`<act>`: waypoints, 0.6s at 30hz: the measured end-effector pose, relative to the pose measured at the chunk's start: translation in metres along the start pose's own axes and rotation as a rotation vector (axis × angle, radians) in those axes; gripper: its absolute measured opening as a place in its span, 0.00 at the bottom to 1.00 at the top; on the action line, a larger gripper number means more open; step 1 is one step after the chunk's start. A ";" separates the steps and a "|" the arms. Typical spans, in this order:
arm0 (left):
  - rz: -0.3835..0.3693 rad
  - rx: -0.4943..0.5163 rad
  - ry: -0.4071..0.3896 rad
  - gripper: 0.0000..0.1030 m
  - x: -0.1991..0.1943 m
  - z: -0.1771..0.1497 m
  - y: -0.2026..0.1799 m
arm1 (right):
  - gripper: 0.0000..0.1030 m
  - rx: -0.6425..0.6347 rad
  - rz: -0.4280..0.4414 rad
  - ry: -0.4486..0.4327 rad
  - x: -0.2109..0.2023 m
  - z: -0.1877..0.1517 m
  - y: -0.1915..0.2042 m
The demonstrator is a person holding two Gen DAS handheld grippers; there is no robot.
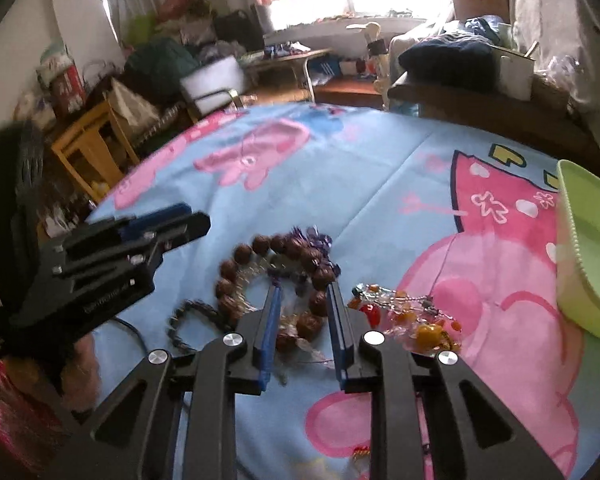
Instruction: Organize jewelry
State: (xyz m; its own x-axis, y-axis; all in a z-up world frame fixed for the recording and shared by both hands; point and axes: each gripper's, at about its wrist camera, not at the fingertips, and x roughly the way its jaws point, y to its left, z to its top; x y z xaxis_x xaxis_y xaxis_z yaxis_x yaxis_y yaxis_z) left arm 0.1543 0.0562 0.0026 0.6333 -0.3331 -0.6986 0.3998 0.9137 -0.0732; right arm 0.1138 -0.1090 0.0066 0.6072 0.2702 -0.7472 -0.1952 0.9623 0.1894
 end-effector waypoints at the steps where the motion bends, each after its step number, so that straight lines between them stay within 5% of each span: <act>1: -0.006 0.001 0.022 0.21 0.009 -0.001 0.000 | 0.00 -0.003 -0.013 0.007 0.005 -0.001 -0.001; 4: -0.029 0.005 0.052 0.21 0.026 -0.006 -0.002 | 0.00 0.021 -0.009 0.050 0.023 -0.002 -0.011; 6: -0.029 0.015 0.058 0.10 0.026 -0.005 -0.004 | 0.00 0.057 0.022 0.042 0.020 -0.002 -0.016; 7: -0.037 0.004 0.047 0.00 0.020 -0.003 -0.003 | 0.00 0.049 0.033 0.018 0.011 -0.001 -0.014; 14: -0.183 -0.089 -0.156 0.00 -0.058 0.017 0.002 | 0.00 -0.114 -0.040 -0.231 -0.076 0.004 0.014; 18: -0.185 -0.063 -0.194 0.00 -0.078 0.022 -0.013 | 0.00 -0.114 -0.052 -0.363 -0.127 0.010 0.009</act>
State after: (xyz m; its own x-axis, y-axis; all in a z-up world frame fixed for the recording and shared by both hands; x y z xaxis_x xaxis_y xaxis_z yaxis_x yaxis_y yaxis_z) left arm 0.1142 0.0656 0.0740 0.6710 -0.5285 -0.5201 0.4822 0.8439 -0.2353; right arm 0.0429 -0.1346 0.1100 0.8480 0.2344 -0.4754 -0.2294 0.9709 0.0695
